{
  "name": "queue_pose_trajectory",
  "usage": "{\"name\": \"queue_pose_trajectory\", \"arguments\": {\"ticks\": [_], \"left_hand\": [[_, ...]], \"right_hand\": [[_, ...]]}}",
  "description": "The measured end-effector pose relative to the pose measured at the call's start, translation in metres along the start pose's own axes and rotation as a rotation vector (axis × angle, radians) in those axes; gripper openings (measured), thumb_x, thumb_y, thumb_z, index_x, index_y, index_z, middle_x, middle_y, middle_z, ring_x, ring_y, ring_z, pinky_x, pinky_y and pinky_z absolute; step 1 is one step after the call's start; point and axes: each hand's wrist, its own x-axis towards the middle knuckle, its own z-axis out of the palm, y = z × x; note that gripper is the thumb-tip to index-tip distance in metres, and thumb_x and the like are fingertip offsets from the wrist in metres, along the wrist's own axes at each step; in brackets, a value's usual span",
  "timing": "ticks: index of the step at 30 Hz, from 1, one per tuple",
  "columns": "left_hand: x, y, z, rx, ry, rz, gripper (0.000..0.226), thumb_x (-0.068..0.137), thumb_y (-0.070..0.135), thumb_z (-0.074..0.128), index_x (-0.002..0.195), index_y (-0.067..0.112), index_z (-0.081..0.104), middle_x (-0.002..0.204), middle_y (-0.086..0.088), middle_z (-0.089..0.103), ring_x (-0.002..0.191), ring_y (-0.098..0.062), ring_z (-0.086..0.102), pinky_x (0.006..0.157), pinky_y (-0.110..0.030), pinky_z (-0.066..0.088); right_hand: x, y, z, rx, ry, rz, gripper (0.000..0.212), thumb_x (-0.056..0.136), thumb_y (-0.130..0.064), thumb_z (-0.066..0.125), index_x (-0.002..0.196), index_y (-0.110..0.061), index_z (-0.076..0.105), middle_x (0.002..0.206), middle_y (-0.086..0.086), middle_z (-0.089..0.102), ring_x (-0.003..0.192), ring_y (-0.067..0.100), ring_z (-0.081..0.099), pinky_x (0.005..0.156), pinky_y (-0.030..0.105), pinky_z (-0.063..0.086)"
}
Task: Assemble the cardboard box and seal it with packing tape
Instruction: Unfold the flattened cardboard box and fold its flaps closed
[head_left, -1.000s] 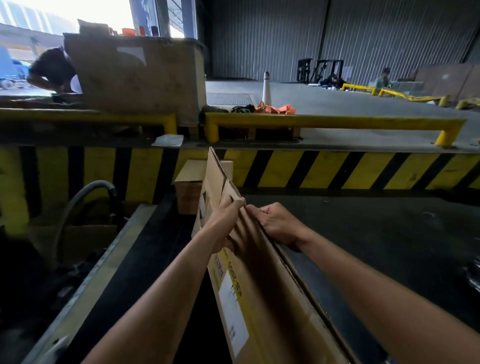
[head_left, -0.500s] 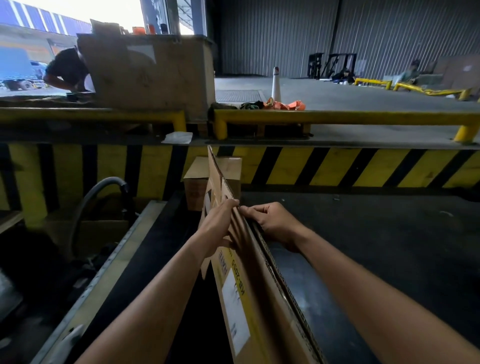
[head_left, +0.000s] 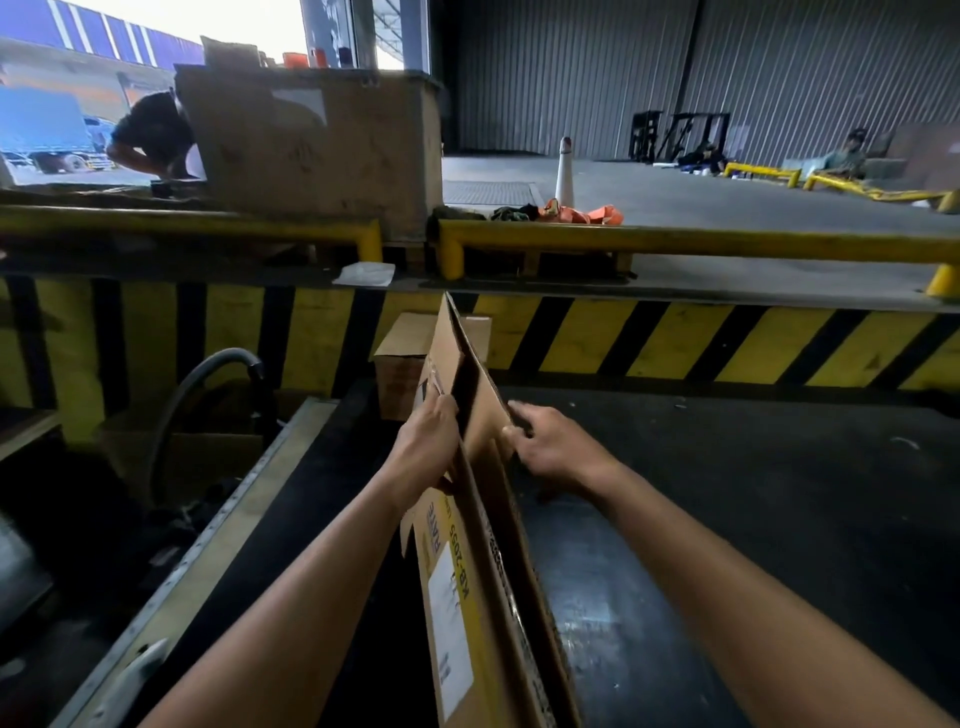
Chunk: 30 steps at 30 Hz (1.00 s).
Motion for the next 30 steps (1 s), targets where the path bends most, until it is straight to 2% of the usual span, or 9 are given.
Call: {"name": "queue_pose_trajectory", "arguments": {"ticks": [2,4,7,11,15,19,24,26,30], "left_hand": [[0.0,0.003,0.005,0.048,0.036,0.004,0.049,0.103,0.046,0.035,0.15,0.034,0.033,0.119,-0.014,0.063,0.098,-0.031,0.07,0.078,-0.054,0.063],[-0.002,0.006,0.007,0.079,0.058,0.012,0.052,0.103,0.044,0.036,0.154,0.04,0.026,0.12,-0.013,0.062,0.099,-0.03,0.069,0.074,-0.046,0.062],[0.0,0.003,0.003,0.034,0.034,0.028,0.049,0.105,0.041,0.039,0.153,0.038,0.031,0.117,-0.012,0.065,0.095,-0.027,0.072,0.066,-0.038,0.062],[0.002,-0.002,-0.006,-0.03,-0.001,0.03,0.039,0.107,0.039,0.037,0.145,0.034,0.042,0.113,-0.015,0.069,0.092,-0.03,0.074,0.073,-0.047,0.064],[-0.002,-0.001,-0.007,-0.049,-0.034,0.003,0.042,0.109,0.037,0.032,0.151,0.036,0.037,0.126,-0.014,0.063,0.105,-0.033,0.07,0.076,-0.05,0.064],[-0.005,-0.001,-0.008,-0.039,-0.019,0.014,0.043,0.11,0.034,0.03,0.153,0.034,0.034,0.126,-0.013,0.061,0.107,-0.033,0.067,0.074,-0.046,0.065],[-0.005,-0.002,-0.004,0.034,0.041,0.012,0.062,0.097,0.058,0.033,0.155,0.038,0.032,0.133,-0.018,0.059,0.102,-0.031,0.07,0.068,-0.039,0.063],[-0.003,-0.002,-0.003,0.051,0.047,-0.007,0.071,0.092,0.061,0.035,0.158,0.037,0.027,0.139,-0.017,0.056,0.104,-0.028,0.069,0.077,-0.047,0.064],[-0.012,0.012,0.007,0.199,0.059,-0.018,0.068,0.106,0.045,0.041,0.163,0.038,0.005,0.135,0.001,0.049,0.093,-0.013,0.06,0.063,-0.03,0.054]], "right_hand": [[-0.002,-0.001,0.007,0.02,-0.018,-0.042,0.034,0.102,-0.026,0.049,0.135,-0.026,0.055,0.111,0.001,0.067,0.088,0.013,0.067,0.074,0.037,0.06],[-0.003,-0.003,0.01,0.019,0.023,-0.067,0.037,0.102,-0.02,0.046,0.138,-0.029,0.051,0.105,0.001,0.068,0.078,0.012,0.066,0.067,0.034,0.059],[-0.004,-0.003,0.014,0.041,0.048,-0.059,0.056,0.104,-0.025,0.039,0.155,-0.04,0.02,0.125,0.008,0.062,0.094,0.019,0.066,0.079,0.038,0.058],[-0.007,-0.007,0.013,0.074,-0.001,-0.028,0.063,0.1,-0.049,0.045,0.155,-0.037,0.019,0.147,0.007,0.049,0.125,0.028,0.055,0.101,0.051,0.049],[-0.001,-0.007,0.006,0.134,-0.052,-0.027,0.067,0.096,-0.037,0.055,0.155,-0.031,0.024,0.136,0.007,0.058,0.108,0.02,0.063,0.087,0.039,0.055],[0.0,0.0,0.005,-0.003,0.019,-0.045,0.064,0.096,-0.019,0.057,0.154,-0.023,0.03,0.139,0.006,0.057,0.117,0.02,0.06,0.088,0.03,0.052],[-0.006,-0.003,0.01,-0.187,0.005,-0.008,0.069,0.098,-0.014,0.052,0.157,-0.023,0.017,0.126,0.013,0.058,0.099,0.023,0.064,0.085,0.041,0.057],[-0.003,0.0,0.011,-0.185,0.033,-0.017,0.066,0.098,-0.022,0.056,0.155,-0.023,0.023,0.122,0.01,0.061,0.095,0.019,0.064,0.082,0.038,0.057],[-0.002,0.005,0.008,-0.159,0.096,-0.18,0.033,0.099,-0.019,0.055,0.131,-0.028,0.055,0.107,0.0,0.067,0.091,0.012,0.065,0.077,0.034,0.057]]}}
